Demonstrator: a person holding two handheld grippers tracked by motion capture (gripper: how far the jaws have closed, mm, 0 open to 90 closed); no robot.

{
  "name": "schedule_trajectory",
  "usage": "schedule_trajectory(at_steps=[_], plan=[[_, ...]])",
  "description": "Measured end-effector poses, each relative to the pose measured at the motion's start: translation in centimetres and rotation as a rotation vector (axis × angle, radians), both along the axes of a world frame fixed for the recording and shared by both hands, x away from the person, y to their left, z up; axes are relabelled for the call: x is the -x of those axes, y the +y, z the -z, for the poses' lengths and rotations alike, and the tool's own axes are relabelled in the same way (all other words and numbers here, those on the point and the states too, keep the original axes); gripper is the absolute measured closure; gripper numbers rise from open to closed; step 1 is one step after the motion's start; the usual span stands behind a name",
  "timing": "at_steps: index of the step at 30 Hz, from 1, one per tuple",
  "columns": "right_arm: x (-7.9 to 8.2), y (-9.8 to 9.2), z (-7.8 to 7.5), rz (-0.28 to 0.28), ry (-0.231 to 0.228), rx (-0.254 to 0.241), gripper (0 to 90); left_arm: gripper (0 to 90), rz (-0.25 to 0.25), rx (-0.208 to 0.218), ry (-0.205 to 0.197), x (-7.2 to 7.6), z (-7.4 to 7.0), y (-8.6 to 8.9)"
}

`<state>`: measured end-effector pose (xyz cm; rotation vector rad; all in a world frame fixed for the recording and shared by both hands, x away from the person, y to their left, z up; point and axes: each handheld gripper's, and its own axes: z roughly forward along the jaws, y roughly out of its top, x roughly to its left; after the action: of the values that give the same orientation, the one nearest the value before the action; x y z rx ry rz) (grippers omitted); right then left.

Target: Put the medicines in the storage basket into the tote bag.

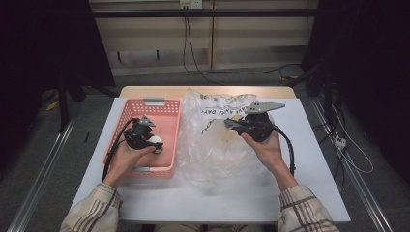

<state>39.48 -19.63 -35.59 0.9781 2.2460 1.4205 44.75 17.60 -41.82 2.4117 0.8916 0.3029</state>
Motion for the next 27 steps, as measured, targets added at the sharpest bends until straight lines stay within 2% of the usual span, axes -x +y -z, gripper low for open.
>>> schedule_trajectory(at_steps=[8,9,11,15,18,25,27], plan=[[0.0,0.0,0.1,0.001,0.002,0.000,90.0,50.7,-0.022,-0.001,-0.001,-0.1,0.0,0.0],[0.0,0.0,0.1,0.002,0.003,-0.001,90.0,50.8,-0.035,0.000,-0.014,0.0,-0.1,0.0],[0.0,0.0,0.0,0.003,0.005,-0.005,90.0,50.8,-0.025,0.007,-0.008,-0.1,-0.1,0.1],[0.0,0.0,0.0,0.001,0.007,-0.005,90.0,50.9,-0.038,0.025,-0.041,0.1,-0.5,0.2],[-0.1,-0.1,0.0,0.002,0.006,-0.006,90.0,50.8,-0.022,0.056,-0.062,0.2,-0.9,0.3],[-0.1,-0.1,0.0,0.001,0.004,-0.007,90.0,50.8,-0.022,0.080,-0.118,0.5,-1.7,0.1],[-0.1,-0.1,0.0,0.003,0.005,-0.008,90.0,50.9,-0.019,0.102,-0.127,0.7,-1.9,0.1]])
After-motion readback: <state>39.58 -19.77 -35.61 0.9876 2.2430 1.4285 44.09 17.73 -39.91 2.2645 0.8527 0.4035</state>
